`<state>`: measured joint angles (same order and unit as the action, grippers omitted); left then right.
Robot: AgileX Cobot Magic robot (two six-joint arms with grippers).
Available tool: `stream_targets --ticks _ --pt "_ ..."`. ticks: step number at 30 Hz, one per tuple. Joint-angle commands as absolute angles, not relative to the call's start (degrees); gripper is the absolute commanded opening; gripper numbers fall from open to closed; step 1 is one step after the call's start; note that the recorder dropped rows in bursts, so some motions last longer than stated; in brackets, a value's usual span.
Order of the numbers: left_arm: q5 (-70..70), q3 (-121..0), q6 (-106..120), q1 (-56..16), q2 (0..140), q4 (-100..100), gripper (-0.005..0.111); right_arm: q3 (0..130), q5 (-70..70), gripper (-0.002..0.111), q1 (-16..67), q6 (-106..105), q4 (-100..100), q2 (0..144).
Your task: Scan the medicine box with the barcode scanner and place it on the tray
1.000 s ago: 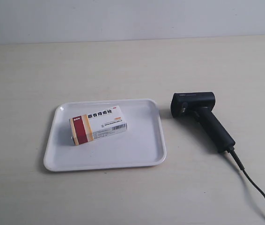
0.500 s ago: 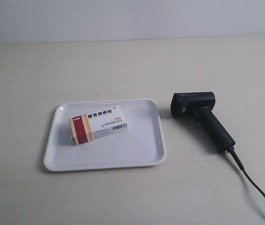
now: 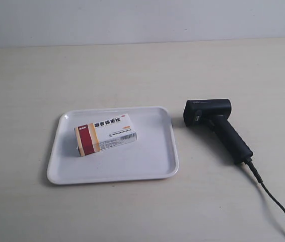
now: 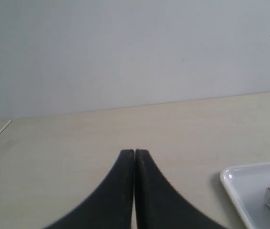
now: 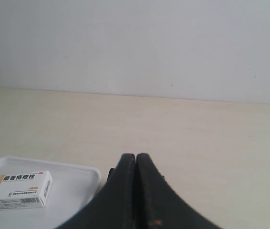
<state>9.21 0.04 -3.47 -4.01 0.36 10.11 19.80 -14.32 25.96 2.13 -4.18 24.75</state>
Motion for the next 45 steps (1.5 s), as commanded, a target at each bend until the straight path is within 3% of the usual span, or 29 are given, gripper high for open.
stream_targets --ticks 1,25,35,45 --pt "9.51 0.00 -3.22 -3.91 0.00 9.23 0.003 19.60 -14.04 0.000 25.97 2.13 -4.30 24.43" --pt "10.16 0.00 -3.22 -3.91 0.00 9.67 0.003 19.08 -13.77 0.000 25.97 2.13 -4.27 24.28" --pt "10.16 0.00 -3.22 -3.91 0.00 9.67 0.003 0.59 -3.24 0.000 25.97 1.89 -3.72 19.34" --pt "10.16 0.00 -3.22 -3.91 0.00 9.67 0.003 0.00 -2.79 0.000 25.18 2.15 -4.60 15.79"
